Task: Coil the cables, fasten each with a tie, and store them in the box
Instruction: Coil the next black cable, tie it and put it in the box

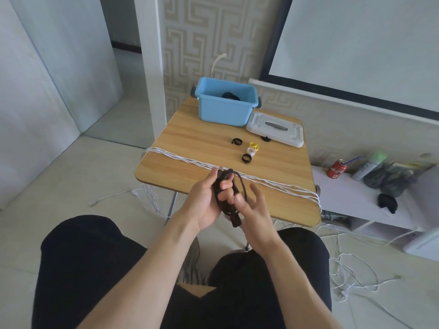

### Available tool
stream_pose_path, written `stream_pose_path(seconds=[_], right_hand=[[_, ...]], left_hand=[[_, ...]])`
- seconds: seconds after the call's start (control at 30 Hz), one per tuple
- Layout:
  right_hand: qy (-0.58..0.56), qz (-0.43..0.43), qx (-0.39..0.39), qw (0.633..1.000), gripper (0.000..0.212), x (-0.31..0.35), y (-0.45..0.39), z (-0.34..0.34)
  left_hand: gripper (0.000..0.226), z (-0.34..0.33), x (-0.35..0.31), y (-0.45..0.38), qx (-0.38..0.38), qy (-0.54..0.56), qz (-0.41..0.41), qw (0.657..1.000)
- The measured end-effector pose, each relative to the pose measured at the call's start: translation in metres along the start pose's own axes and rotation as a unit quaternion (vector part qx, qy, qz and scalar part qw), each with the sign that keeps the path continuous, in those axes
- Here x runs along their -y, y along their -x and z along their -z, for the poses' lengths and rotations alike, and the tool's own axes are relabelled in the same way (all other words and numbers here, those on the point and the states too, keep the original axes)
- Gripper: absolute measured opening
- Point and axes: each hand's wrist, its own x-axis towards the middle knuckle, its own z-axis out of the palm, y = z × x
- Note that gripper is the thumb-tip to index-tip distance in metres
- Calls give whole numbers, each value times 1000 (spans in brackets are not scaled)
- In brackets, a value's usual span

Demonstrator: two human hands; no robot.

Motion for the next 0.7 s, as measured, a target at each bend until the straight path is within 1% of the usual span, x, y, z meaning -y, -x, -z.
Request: stream_pose_path(seconds=[0.03,0.07,0.1,0.13,0.17,0.23,0.3,0.37,0.4,0.43,0.47,0.5,0.53,0.6,0.63,0.7], right_hand=[[-84,-15,39,996,115,4,-6,3],[-129,-20,62,989,96,9,-9,5],[-152,-25,62,986,75,14,-15,6],[-158,-33,46,986,59,16,-19,6],[-161,-44,29,986,49,19,-24,6],[-172,-49,5,984,38,23,-32,5],[-166,-57,-52,983,36,26,-44,0],[-123,-67,-133,981,45,26,-55,-4],[-105,-63,-159,980,49,26,-62,-5],[-88,-53,-175,979,52,26,-66,-7],[-72,-44,-179,980,52,27,-72,-8],[-60,-34,-176,982,50,29,-75,-9],[-50,-25,-168,984,47,31,-78,-9],[-24,-13,-142,990,45,33,-85,-9],[-3,-5,-137,991,45,32,-87,-9],[50,9,-147,988,43,30,-95,-12]], left_hand=[[47,2,-1,-2,24,8,23,999],[47,3,-2,-5,47,8,40,998],[46,5,-2,-10,64,7,54,996],[44,6,-2,-14,77,7,69,995],[41,5,-3,-19,88,7,84,993],[37,2,-5,-24,95,-4,96,991],[41,-2,-3,-31,62,-40,78,994],[47,-5,5,-41,-31,-105,42,993],[51,-8,8,-48,-88,-158,23,983],[57,-8,12,-53,-143,-215,5,966],[61,-8,12,-60,-186,-258,-13,948],[64,-7,12,-65,-214,-278,-31,936],[67,-6,11,-68,-227,-285,-45,930],[72,-3,6,-74,-225,-279,-49,932],[72,-2,4,-73,-218,-263,-42,939],[66,-1,0,-75,-212,-191,-10,958]])
